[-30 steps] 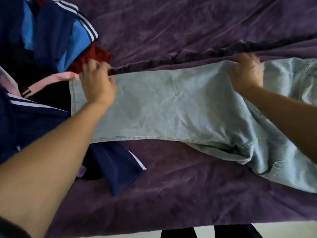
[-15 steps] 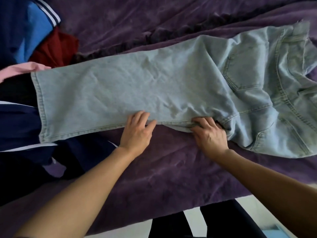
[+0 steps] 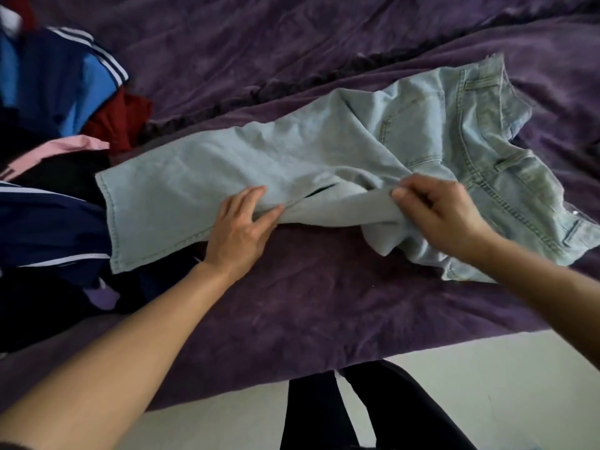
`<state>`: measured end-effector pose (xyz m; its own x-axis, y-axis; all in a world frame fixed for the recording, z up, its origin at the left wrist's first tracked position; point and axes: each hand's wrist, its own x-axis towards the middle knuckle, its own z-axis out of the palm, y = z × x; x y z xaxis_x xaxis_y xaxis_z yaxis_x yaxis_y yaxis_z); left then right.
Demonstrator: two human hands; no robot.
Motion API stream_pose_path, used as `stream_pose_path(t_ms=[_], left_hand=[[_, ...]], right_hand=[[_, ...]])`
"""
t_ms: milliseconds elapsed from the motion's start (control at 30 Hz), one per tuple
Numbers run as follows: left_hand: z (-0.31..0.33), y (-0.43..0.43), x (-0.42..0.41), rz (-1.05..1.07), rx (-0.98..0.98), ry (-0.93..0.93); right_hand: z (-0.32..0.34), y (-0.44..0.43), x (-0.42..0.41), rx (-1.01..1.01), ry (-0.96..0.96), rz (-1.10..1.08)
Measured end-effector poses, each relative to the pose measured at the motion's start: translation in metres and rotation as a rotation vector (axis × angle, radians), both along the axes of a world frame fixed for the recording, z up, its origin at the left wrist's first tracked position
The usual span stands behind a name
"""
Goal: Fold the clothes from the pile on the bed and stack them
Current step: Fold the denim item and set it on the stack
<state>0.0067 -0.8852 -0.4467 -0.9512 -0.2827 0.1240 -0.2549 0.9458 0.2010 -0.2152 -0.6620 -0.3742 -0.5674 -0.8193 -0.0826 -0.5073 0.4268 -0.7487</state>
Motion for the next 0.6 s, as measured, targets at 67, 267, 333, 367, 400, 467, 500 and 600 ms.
stream_pose_path(t_ms=[67,267,333,367,400,467,500,600], left_hand=[[0.008,0.014,-0.001,-0.026,0.004,0.058],[-0.006,0.064,0.018,0.177,0.188,-0.203],[-0.020,0.061,0.030,0.366,0.174,-0.386],[-0.026,0.058,0.033,0.419,0.158,-0.422],[-0.032,0.055,0.033,0.447,0.147,-0.427],[-0.040,0.053,0.025,0.456,0.140,-0.354],[-0.043,0.053,0.019,0.453,0.135,-0.293],[-0.041,0.058,0.005,0.491,0.144,-0.191]], right_hand=[[0.006,-0.013,-0.017,-0.009,-0.017,-0.012],[0.005,-0.001,-0.011,0.040,-0.131,0.169],[0.000,0.013,-0.005,0.052,-0.149,0.204],[-0.003,0.020,-0.003,0.057,-0.162,0.216],[-0.006,0.025,-0.001,0.060,-0.176,0.224],[-0.009,0.032,0.000,0.063,-0.206,0.232],[-0.010,0.033,0.001,0.065,-0.215,0.234],[-0.007,0.035,0.004,0.082,-0.225,0.222]])
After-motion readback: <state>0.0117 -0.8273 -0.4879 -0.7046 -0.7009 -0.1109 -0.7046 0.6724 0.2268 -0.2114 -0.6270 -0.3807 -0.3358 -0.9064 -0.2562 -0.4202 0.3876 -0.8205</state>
